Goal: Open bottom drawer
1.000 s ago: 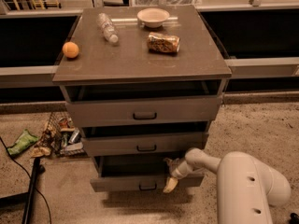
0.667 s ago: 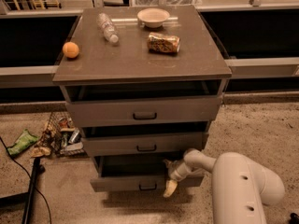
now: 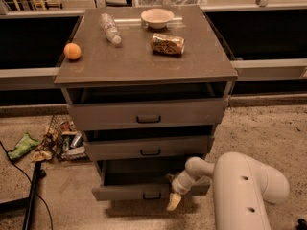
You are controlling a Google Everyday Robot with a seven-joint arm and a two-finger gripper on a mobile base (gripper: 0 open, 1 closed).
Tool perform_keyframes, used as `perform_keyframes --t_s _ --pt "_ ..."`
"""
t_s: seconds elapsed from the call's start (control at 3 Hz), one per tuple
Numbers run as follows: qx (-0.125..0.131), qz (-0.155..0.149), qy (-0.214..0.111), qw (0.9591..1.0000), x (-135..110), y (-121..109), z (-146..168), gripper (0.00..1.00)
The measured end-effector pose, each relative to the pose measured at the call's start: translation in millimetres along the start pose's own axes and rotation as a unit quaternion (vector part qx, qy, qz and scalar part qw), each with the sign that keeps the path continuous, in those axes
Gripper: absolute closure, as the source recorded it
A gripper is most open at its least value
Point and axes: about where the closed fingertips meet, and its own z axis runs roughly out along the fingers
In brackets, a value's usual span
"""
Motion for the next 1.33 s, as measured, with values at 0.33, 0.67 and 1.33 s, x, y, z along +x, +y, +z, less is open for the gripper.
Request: perform_keyframes --t_s 0.33,0.67,1.33 --pt "-0.017 0.002 0.01 0.9998 -7 29 -2 0.39" --pt "-0.027 -0.003 0.013 0.9995 -14 48 -5 0.62" --pt "-0.034 -0.008 0.012 0.9993 -19 60 -6 0.82"
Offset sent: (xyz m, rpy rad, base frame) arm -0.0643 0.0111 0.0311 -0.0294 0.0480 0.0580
